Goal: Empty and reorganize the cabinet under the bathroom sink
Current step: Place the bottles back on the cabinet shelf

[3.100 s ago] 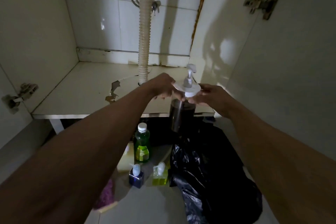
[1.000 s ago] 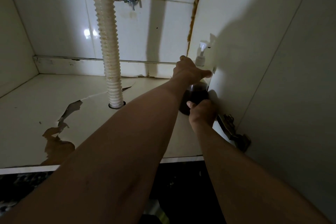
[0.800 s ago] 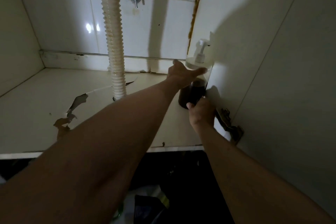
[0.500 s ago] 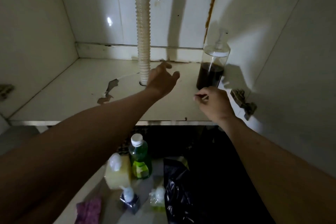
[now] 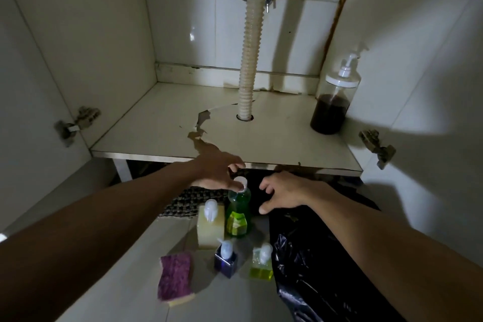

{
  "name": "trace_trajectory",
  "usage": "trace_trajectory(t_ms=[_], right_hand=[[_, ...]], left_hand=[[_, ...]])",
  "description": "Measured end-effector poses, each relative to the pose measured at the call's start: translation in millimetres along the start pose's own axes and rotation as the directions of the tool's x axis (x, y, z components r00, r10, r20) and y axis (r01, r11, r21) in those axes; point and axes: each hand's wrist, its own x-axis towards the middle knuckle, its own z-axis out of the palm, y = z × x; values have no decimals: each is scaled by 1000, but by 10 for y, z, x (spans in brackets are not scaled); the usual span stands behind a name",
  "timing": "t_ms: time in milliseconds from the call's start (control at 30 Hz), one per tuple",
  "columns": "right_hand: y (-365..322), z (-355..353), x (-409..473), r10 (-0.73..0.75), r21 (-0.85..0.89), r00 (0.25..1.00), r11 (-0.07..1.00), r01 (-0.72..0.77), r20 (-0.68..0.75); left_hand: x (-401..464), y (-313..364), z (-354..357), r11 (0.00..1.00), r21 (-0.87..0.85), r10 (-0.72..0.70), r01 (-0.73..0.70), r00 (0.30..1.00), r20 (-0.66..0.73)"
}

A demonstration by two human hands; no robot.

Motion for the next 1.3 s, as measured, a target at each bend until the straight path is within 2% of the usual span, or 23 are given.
trace_trajectory(t_ms=[67, 167, 267, 367, 533, 633, 800, 967, 1033, 1167, 1300], right_hand=[[-41, 133, 65, -15, 44, 1000, 999, 14, 26], [-125, 270, 179, -65, 156, 998, 985, 66, -16], [-173, 335, 246, -79, 174, 992, 980, 94, -94], [-178, 309, 236, -59, 264, 993, 961, 86, -106], [-206, 204, 133, -49, 358, 995, 931, 76, -83], [-258, 81, -15, -87, 404, 984, 904, 144, -155], [-333, -300, -262, -13, 398, 898, 893, 208, -439], [-230, -742, -326, 92, 436, 782, 867, 243, -617], [-163, -828, -282, 136, 460, 750, 854, 243, -648], [58, -828, -70, 217, 506, 720, 836, 211, -660], [296, -835, 141, 298, 578, 679, 783, 228, -671]], left_hand=[[16, -28, 105, 1000, -13, 14, -13, 1000, 27], [61, -14, 202, 998, -44, 39, -39, 999, -14], [82, -4, 255, 997, 33, 72, -71, 997, -43], [69, 19, 238, 995, 66, 81, -77, 995, -64], [13, 150, -78, 998, 23, 68, -65, 977, -200], [-9, 330, -333, 997, -38, 51, -68, 940, -338], [26, 665, -776, 971, -201, 12, -132, 860, -510], [303, 1007, -1130, 962, -218, 1, -166, 797, -603], [433, 1106, -1158, 969, -198, -1, -145, 803, -595], [724, 1248, -1084, 968, -210, 17, -135, 874, -485], [1082, 1344, -996, 949, -274, -7, -153, 863, -505]])
